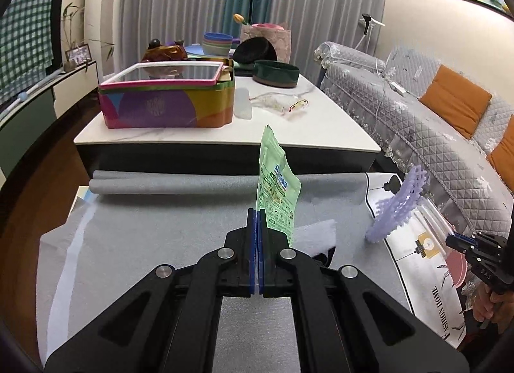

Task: Collect trash
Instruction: 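Carry the clear tubes with the right gripper while the left carries the green packet to the bin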

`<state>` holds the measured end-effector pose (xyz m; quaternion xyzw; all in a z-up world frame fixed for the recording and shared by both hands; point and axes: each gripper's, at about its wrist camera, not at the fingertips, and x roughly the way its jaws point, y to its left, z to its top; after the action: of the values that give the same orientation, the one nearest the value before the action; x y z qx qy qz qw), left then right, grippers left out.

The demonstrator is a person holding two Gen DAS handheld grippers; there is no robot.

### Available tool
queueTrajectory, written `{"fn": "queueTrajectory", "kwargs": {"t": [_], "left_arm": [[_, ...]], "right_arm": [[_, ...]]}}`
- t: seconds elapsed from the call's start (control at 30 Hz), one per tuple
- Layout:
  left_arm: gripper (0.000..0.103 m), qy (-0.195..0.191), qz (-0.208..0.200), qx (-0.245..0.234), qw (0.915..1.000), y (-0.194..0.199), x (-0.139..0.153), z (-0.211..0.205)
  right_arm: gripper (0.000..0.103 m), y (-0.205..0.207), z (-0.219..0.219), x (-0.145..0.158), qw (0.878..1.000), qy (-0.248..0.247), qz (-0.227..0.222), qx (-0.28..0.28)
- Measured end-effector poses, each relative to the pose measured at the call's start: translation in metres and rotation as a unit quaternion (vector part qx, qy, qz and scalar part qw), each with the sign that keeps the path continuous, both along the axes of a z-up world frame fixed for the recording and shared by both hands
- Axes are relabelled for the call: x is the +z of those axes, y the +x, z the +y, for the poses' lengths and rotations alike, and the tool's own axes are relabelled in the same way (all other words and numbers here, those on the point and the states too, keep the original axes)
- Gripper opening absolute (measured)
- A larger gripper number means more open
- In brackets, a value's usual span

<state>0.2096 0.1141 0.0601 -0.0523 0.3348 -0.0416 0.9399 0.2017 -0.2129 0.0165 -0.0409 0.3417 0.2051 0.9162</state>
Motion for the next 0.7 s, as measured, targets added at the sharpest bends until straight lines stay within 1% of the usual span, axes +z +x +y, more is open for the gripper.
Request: {"fn": "queueTrajectory", "kwargs": {"t": [0.07,0.17,0.43,0.7], "left_arm": [[0.0,0.0,-0.003,-0.001,1.0,-0.002,0.003,-0.003],[0.0,0.004,-0.007,-0.005,0.9999,-0.005,0.006,-0.009],[0.0,0.002,-0.017,-0.021,0.9996,-0.015,0.013,-0.031],[0.0,-0.001,-0.034,-0.049,0.9982,-0.029,0.026,-0.064]], "right_arm": [[0.006,-0.005,-0.004,0.004,1.0,0.006,-0.002,0.005],[0.006,-0.012,-0.007,0.007,1.0,-0.001,-0.011,0.001],[0.006,-0.022,-0.026,0.014,0.999,0.002,-0.024,-0.021],[0.006,-0.031,-0.05,0.029,0.998,0.024,-0.044,-0.046]]}}
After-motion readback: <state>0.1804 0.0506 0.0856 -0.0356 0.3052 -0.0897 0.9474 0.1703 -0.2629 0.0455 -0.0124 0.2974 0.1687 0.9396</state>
